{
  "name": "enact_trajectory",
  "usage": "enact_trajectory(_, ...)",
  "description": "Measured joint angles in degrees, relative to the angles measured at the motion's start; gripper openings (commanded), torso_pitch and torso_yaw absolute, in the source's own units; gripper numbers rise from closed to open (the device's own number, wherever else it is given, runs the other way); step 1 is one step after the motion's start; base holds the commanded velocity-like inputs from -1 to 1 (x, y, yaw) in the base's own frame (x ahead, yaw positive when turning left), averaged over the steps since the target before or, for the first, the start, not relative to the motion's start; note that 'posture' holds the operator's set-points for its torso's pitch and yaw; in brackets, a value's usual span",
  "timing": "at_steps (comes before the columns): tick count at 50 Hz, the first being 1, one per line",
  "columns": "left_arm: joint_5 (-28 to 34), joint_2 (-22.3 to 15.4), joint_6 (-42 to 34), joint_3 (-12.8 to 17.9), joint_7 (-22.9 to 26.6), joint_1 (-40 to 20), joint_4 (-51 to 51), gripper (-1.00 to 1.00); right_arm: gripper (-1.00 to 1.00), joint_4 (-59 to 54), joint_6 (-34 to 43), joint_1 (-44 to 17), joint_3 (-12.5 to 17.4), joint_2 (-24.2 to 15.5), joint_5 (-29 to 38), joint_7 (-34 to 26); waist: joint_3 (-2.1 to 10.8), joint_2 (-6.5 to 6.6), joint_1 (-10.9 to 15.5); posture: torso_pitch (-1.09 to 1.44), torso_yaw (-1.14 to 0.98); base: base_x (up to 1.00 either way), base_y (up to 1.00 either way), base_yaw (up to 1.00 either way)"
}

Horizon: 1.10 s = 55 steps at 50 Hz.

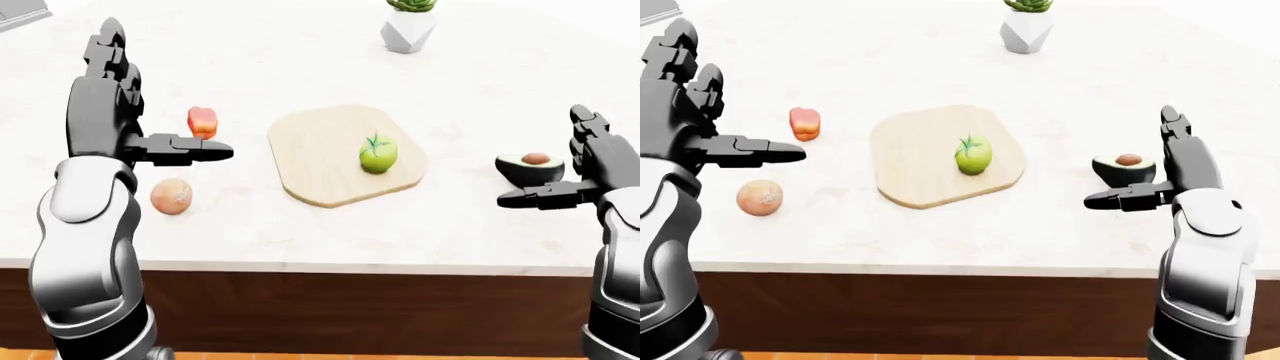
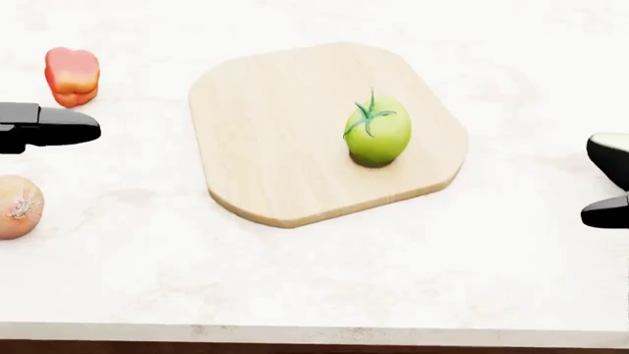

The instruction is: Place the avocado, onion, tomato and bell pepper on the cutting board.

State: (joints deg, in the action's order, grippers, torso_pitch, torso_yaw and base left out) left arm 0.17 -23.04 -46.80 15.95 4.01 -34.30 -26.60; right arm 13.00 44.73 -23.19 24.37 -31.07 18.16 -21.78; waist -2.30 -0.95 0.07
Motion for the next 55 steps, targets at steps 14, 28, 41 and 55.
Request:
enact_trajectory(14, 0.19, -0.5, -0.62, -0.22, 0.29, -0.82, 0.03, 1.0, 1.0, -4.39, -4.18, 1.66, 1.05, -0.46, -1.77, 2.24, 0.07, -0.09, 0.15, 0.0, 0.0, 0.0, 0.0, 0.0)
enact_trajectory(28, 0.72, -0.44, -0.77, -0.35, 0.77, -0.95, -0.06, 1.0, 1.0, -11.77, -8.36, 0.81, 0.66, -1.09, -3.57, 4.79, 0.08, -0.14, 0.05, 0.0, 0.0, 0.0, 0.0, 0.0)
enact_trajectory(41, 0.51, -0.81, -0.83, 0.64, 1.11, 0.09, -0.88, 1.0, 0.54, -17.77, -10.71, -2.08, -1.02, -2.49, -4.8, 6.83, 0.17, -0.18, 0.15, 0.0, 0.0, 0.0, 0.0, 0.0)
enact_trajectory(55, 0.64, -0.87, -0.46, 0.0, 1.09, -0.62, -0.12, 1.0, -0.36, -17.3, -10.61, -2.3, -1.05, -2.95, -5.33, 7.03, 0.15, -0.33, 0.24, 0.0, 0.0, 0.0, 0.0, 0.0)
